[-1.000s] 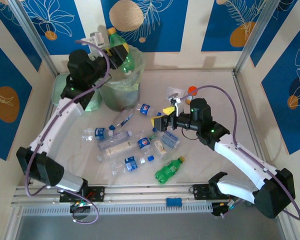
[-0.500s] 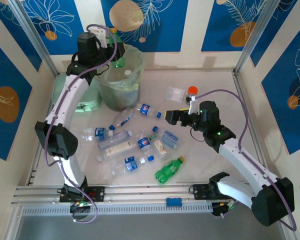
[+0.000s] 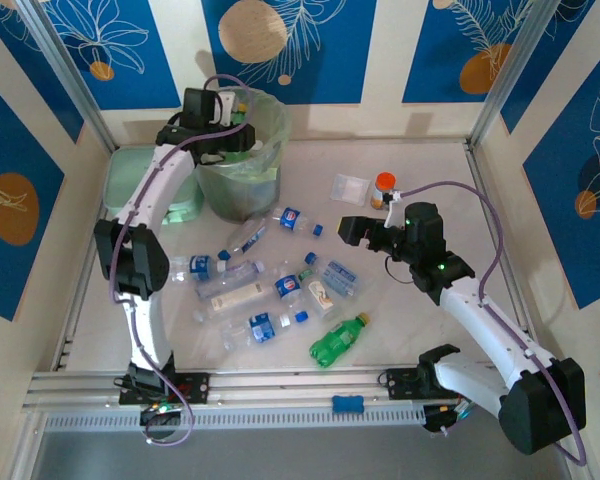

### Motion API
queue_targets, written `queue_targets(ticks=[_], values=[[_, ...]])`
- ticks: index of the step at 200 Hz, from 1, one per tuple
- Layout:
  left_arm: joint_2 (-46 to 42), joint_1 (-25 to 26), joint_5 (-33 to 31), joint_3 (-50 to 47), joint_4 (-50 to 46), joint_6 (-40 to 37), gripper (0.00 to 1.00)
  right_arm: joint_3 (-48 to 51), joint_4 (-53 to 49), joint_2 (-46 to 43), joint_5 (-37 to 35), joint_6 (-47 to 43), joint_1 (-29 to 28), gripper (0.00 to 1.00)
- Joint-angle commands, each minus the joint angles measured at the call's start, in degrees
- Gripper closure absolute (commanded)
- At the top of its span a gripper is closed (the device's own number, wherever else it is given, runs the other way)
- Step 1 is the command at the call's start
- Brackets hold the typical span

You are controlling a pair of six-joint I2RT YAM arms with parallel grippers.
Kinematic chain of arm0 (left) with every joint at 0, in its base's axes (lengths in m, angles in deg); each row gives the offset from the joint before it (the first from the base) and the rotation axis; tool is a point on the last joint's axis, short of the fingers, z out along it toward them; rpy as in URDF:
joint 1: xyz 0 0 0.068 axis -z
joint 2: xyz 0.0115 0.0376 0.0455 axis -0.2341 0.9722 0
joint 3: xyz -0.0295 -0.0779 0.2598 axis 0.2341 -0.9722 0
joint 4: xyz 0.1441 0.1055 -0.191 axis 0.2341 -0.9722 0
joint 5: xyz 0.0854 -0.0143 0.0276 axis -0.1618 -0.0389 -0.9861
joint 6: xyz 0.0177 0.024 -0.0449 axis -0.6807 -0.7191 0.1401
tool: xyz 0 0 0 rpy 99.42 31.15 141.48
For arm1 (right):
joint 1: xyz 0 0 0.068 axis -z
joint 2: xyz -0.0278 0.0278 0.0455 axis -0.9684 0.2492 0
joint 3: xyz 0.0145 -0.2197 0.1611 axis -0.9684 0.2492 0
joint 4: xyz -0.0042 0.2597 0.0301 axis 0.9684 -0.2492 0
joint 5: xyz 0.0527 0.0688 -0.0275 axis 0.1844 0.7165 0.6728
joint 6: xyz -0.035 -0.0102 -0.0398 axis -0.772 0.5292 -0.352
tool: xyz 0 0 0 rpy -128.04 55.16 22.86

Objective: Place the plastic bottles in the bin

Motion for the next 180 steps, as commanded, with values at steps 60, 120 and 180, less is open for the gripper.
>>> queue_targets(ticks=[60, 120, 180], values=[[-7.75, 1.09, 1.59, 5.77, 0.29, 1.19, 0.0, -3.07, -7.63, 0.75, -1.86, 6.11, 0.66, 0.01], [-25.53, 8.22, 2.45, -11.72, 7.53, 0.61, 0.0, -3.5, -22.04, -0.42, -10.34, 16.69, -4.1, 0.01], [-46.58, 17.01, 2.78, -47.07, 26.18, 10.67, 0.0, 1.72, -34.45, -5.31, -12.2, 32.44, -11.92, 0.0]])
